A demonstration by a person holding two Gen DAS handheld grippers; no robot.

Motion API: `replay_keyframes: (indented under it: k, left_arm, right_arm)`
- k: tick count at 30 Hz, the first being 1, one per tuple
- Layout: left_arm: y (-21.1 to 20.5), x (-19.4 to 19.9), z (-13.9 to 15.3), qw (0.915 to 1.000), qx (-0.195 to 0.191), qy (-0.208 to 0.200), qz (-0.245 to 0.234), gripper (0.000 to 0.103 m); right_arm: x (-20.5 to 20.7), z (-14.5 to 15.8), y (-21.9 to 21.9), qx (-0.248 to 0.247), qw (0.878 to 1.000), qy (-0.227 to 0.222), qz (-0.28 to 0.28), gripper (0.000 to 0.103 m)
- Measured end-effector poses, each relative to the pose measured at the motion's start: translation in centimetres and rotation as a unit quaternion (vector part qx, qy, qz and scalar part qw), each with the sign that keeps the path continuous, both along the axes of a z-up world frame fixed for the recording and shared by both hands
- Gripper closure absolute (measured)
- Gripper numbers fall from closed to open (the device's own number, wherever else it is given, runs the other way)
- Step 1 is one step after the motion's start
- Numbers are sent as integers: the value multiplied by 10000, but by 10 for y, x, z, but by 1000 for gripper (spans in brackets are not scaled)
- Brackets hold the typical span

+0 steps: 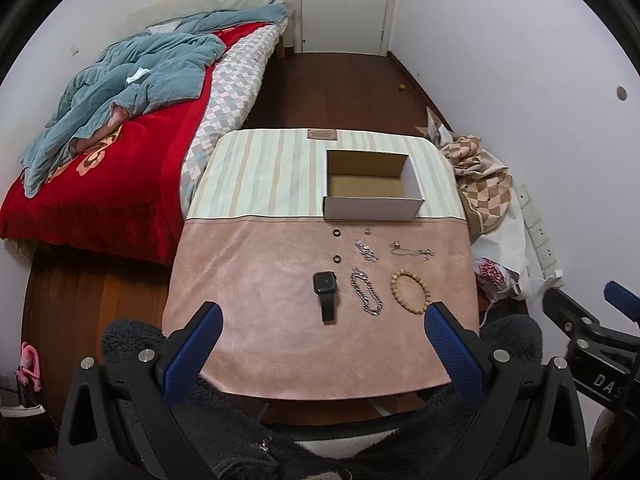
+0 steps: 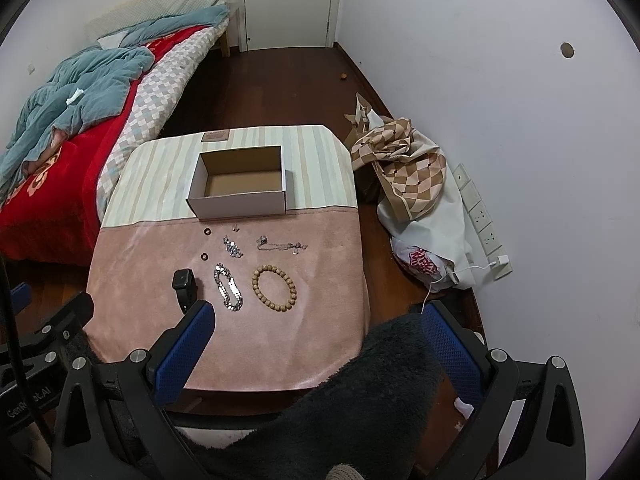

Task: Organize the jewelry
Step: 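Grasp the black smartwatch with the left gripper while the right gripper grasps the wooden bead bracelet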

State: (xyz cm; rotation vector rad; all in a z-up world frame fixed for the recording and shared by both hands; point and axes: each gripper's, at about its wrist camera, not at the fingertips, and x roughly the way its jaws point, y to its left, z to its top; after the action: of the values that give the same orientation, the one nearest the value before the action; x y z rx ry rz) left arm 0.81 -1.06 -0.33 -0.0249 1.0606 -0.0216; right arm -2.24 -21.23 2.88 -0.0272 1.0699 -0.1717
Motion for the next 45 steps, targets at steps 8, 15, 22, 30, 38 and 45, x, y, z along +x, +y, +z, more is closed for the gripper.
replay_keyframes:
  k: [8, 15, 22, 30, 38, 45]
  left_arm:
    - [15, 54, -53, 9979, 523, 60, 377, 0]
    - [9, 86, -139, 9939, 498, 967, 175, 1]
    - [-7, 96, -205, 9860, 258, 1645, -72, 1]
    - [-22, 110, -242, 9802, 262, 1935, -335, 66]
    - [-20, 113, -250, 9818, 366, 1824, -376, 87]
    - [-24, 117, -247, 9825, 404, 1770, -409, 87]
  right_arm:
    - [41, -44, -23, 235, 9992, 52, -322, 0]
    - [93, -132, -39, 466, 9950, 745, -464, 0]
    - [115, -222, -43, 733, 9867, 1390, -423, 10]
    - [127, -278, -36, 884, 9798, 1793, -91, 36]
    - [130, -291, -20, 570, 9813, 1824, 216, 70]
    - [130, -289, -17, 526, 9827, 1758, 258, 83]
